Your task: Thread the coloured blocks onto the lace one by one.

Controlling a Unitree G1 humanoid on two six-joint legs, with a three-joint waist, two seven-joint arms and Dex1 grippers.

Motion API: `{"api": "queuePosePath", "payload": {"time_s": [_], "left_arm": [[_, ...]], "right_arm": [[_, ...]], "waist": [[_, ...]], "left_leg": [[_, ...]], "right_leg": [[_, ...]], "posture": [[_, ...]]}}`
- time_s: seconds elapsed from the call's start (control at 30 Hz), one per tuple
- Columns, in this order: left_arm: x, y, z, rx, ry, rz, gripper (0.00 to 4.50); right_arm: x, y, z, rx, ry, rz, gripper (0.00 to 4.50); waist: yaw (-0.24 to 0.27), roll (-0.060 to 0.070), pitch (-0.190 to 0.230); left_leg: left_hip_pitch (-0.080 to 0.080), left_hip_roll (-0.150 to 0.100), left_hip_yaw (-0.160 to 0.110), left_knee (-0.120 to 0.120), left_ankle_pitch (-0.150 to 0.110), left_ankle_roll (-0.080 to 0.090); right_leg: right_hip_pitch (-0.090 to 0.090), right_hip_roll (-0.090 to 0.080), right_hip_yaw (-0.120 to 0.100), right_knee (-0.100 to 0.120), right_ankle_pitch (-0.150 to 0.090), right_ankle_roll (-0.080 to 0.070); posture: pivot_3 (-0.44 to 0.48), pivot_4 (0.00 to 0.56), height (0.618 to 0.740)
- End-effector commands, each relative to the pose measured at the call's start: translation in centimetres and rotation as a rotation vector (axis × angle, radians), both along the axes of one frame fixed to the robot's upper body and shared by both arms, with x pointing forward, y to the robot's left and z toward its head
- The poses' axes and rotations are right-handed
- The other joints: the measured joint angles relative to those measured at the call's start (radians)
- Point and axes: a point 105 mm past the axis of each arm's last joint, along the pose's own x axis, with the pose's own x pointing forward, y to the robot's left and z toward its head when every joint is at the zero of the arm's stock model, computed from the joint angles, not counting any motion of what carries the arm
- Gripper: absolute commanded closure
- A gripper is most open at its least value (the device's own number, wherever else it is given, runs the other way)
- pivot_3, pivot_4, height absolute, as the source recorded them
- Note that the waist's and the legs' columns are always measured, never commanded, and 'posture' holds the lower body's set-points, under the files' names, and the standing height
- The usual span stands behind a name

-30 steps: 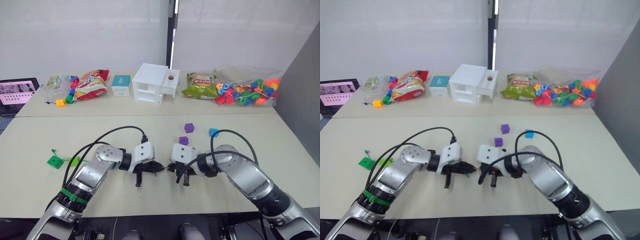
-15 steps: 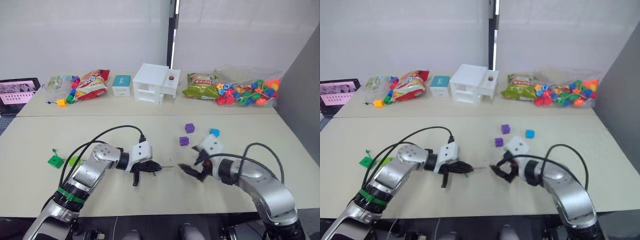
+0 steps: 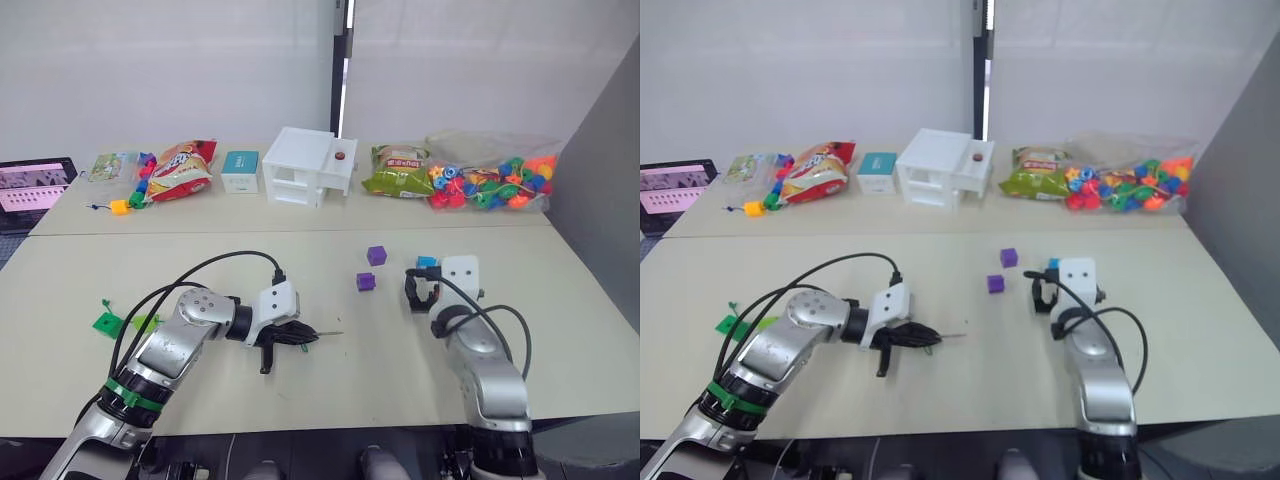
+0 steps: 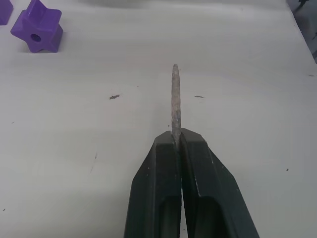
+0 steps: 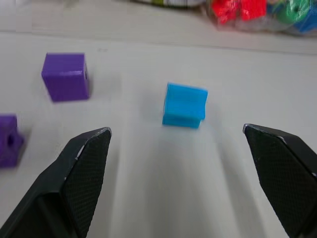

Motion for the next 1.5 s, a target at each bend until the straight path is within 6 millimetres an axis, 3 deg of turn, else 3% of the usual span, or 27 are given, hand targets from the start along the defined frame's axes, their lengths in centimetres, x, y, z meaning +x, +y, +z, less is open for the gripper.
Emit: {"api": "queuePosePath", "payload": {"time_s": [0.03,0.27,0.37,0.6,0.77,0.93,1.0,1.1,1.37,1.47,1.5], "left_arm": [[-0.1,-0.1,1.4,-0.024,-0.04,-0.003,4.5],[-0.1,0.1,1.4,-0.022,-0.043,0.014,4.5],[0.0,0.2,1.5,-0.02,-0.044,0.019,4.5],[-0.1,0.3,1.4,-0.021,-0.043,0.027,4.5],[-0.1,0.3,1.3,-0.021,-0.045,0.028,4.5],[0.1,0.7,1.3,-0.019,-0.044,0.036,4.5],[0.3,0.7,1.3,-0.018,-0.042,0.037,4.5],[0.2,0.5,1.1,-0.014,-0.036,0.026,4.5],[0.0,0.7,1.4,0.002,-0.033,0.009,4.5],[0.0,1.0,1.4,0.013,-0.032,0.008,4.5],[0.0,1.0,1.4,0.014,-0.032,0.008,4.5]], "right_arm": [[1.9,-0.7,0.5,0.004,-0.052,-0.038,0.0],[5.0,-2.6,-1.1,0.051,-0.016,-0.131,0.0],[5.6,-2.3,-1.1,0.067,-0.03,-0.102,0.8],[5.0,-0.8,-0.4,0.106,-0.078,-0.021,3.25],[2.4,0.4,1.3,0.118,-0.121,0.005,3.3],[-4.2,4.9,3.1,0.14,-0.097,0.179,3.3],[-6.8,7.0,2.7,0.141,-0.039,0.265,3.3],[-9.3,9.4,0.1,0.13,0.102,0.371,3.3],[-9.5,10.7,-5.1,0.148,0.345,0.361,3.3],[-9.3,11.3,-5.1,0.165,0.334,0.376,3.3],[-9.2,11.1,-4.7,0.167,0.312,0.37,2.8]], "waist": [[0.0,0.0,0.0],[-0.004,0.0,0.0],[-0.008,0.0,0.0],[-0.023,0.0,0.0],[-0.021,0.0,0.0],[-0.016,0.001,-0.001],[-0.016,0.001,-0.001],[-0.016,0.001,-0.001],[-0.014,0.001,-0.001],[-0.017,0.0,-0.002],[-0.017,0.0,-0.002]], "left_leg": [[0.0,0.0,0.0,0.0,0.0,0.0],[0.0,0.0,0.0,0.0,0.0,0.0],[0.0,0.0,0.0,-0.001,0.0,0.0],[0.0,0.0,0.0,-0.001,0.0,0.0],[-0.001,0.0,-0.001,-0.001,0.0,0.0],[-0.003,0.0,-0.002,-0.001,0.0,0.0],[-0.003,0.0,-0.002,0.0,0.0,0.0],[-0.001,0.0,-0.002,0.0,0.0,0.0],[0.001,0.0,-0.002,0.0,0.0,0.0],[0.002,0.0,-0.001,0.0,0.0,0.0],[0.002,0.0,-0.002,0.0,0.0,0.0]], "right_leg": [[0.0,0.0,0.0,0.0,0.0,0.0],[0.0,0.0,0.0,0.0,0.0,0.0],[0.0,0.0,0.0,0.0,0.0,0.0],[0.0,0.0,0.0,0.0,0.0,0.0],[-0.001,0.0,0.0,0.0,0.0,0.0],[-0.002,0.0,0.0,0.0,0.0,0.0],[-0.002,0.0,0.0,0.0,0.0,0.0],[-0.001,0.0,0.0,0.0,0.0,0.0],[0.001,0.0,0.0,-0.001,0.0,0.0],[0.002,0.0,0.0,-0.001,0.0,0.0],[0.002,0.0,0.0,-0.001,0.0,0.0]], "posture": [[0.0,0.15,0.74],[0.0,0.15,0.74],[0.0,0.15,0.74],[0.0,0.15,0.74],[0.0,0.15,0.74],[0.0,0.15,0.74],[0.0,0.15,0.74],[0.0,0.15,0.74],[0.0,0.15,0.74],[0.0,0.15,0.74],[0.0,0.15,0.74]]}}
